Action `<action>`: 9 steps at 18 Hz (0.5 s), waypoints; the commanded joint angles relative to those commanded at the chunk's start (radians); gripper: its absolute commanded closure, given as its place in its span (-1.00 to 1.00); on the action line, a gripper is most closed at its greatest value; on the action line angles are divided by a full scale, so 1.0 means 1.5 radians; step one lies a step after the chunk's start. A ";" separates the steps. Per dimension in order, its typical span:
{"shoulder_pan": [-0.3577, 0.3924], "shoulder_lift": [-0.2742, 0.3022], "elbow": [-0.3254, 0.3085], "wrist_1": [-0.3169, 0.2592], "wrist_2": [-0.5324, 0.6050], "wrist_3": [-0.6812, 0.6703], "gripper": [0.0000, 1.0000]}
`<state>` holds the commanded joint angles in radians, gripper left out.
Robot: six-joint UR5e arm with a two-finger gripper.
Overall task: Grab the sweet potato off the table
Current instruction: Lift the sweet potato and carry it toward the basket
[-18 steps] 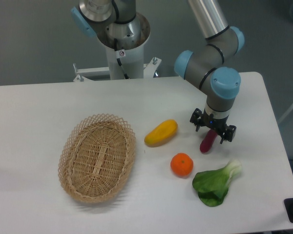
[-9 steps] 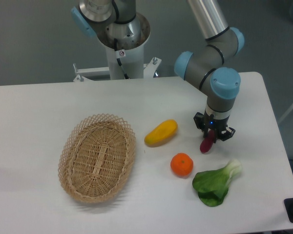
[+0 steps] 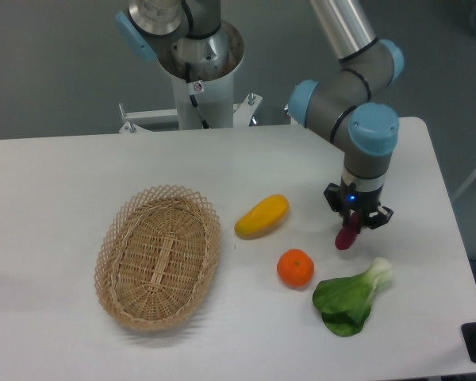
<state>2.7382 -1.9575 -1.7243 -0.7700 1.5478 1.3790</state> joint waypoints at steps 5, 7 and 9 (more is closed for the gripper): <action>-0.015 0.058 0.023 -0.039 -0.087 -0.055 0.40; -0.039 0.077 0.022 -0.039 -0.116 -0.119 0.40; -0.065 0.090 0.024 -0.038 -0.126 -0.179 0.40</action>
<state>2.6402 -1.8224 -1.6889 -0.8268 1.3592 1.1111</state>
